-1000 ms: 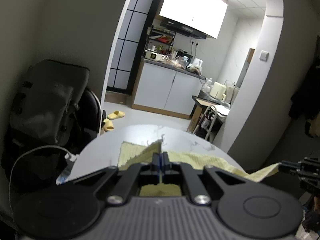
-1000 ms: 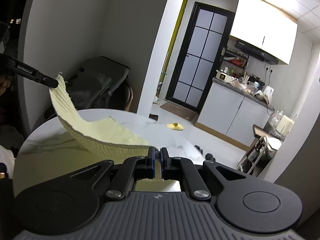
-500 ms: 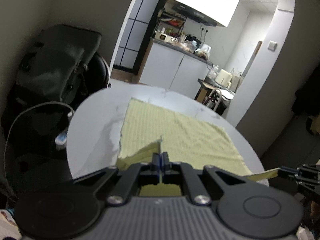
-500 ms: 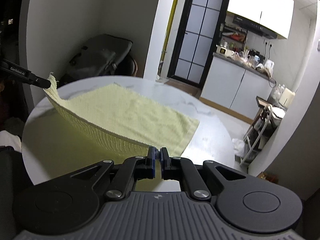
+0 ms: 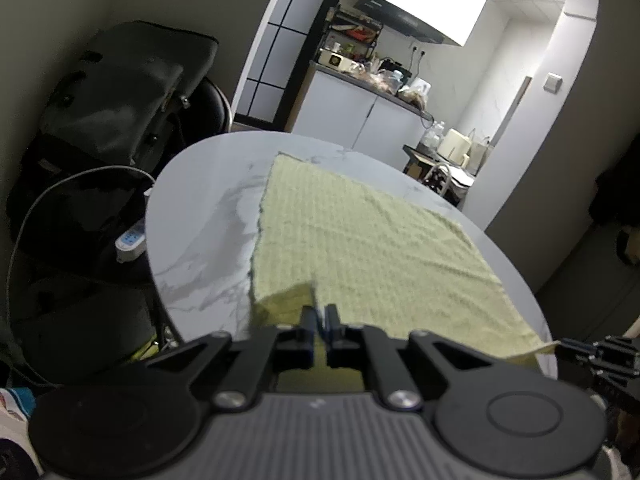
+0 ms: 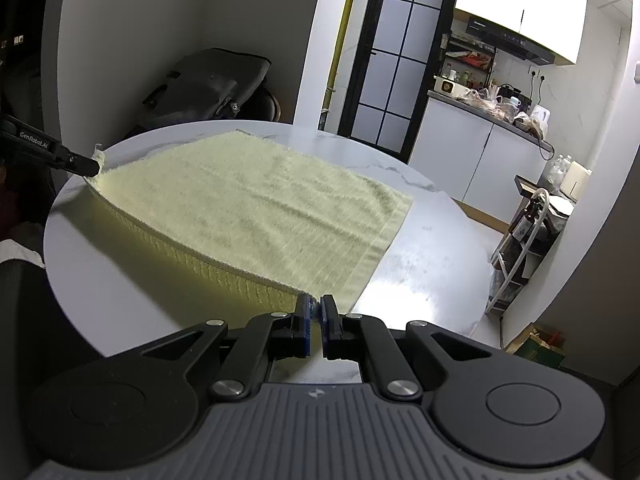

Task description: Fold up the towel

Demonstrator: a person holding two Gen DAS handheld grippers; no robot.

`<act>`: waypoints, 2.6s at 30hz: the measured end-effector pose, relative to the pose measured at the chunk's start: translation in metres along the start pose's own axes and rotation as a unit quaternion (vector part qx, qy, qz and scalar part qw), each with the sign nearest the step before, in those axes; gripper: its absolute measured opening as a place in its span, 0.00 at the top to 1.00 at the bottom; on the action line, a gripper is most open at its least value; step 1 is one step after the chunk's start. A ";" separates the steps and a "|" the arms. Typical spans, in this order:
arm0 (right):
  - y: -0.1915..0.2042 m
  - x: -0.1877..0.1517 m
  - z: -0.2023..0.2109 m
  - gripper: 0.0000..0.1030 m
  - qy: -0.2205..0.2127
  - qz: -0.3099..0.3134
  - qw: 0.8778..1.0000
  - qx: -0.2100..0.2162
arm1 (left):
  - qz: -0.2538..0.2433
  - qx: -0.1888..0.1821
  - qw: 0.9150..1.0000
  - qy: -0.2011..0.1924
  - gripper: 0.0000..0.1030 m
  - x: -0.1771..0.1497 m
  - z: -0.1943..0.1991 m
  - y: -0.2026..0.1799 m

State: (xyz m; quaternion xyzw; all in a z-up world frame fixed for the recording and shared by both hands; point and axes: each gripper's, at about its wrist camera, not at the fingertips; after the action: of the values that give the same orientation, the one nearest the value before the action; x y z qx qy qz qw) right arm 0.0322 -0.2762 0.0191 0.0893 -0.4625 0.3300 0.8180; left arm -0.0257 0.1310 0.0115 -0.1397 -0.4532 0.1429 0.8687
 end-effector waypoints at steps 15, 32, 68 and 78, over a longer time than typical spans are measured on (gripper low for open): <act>0.005 -0.018 0.008 0.58 -0.006 -0.062 0.998 0.007 | -0.006 0.056 0.997 -0.051 0.23 -0.023 0.018 -0.026; 0.001 -0.040 0.026 0.39 -0.035 -0.116 0.993 0.000 | -0.087 0.076 0.993 -0.027 0.09 -0.037 0.018 -0.039; -0.010 -0.026 0.013 0.52 -0.006 0.039 0.998 0.048 | -0.250 -0.039 0.967 0.019 0.11 -0.061 -0.014 -0.145; -0.007 -0.024 -0.003 0.62 -0.004 0.062 0.996 0.058 | -0.254 -0.046 0.966 0.026 0.11 -0.061 -0.025 -0.154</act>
State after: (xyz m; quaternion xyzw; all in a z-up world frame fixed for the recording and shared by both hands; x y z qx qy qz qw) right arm 0.0299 -0.2908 -0.0007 0.1092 -0.4508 0.4055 0.7876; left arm -0.0195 -0.0361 0.0098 -0.0633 -0.4569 -0.1075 0.8808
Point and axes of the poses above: each gripper's, at about its wrist camera, not at the fingertips, and z roughly against the way its jaws point, y to its left, x to its top, and after that the axes turned 3 degrees about -x, right-handed
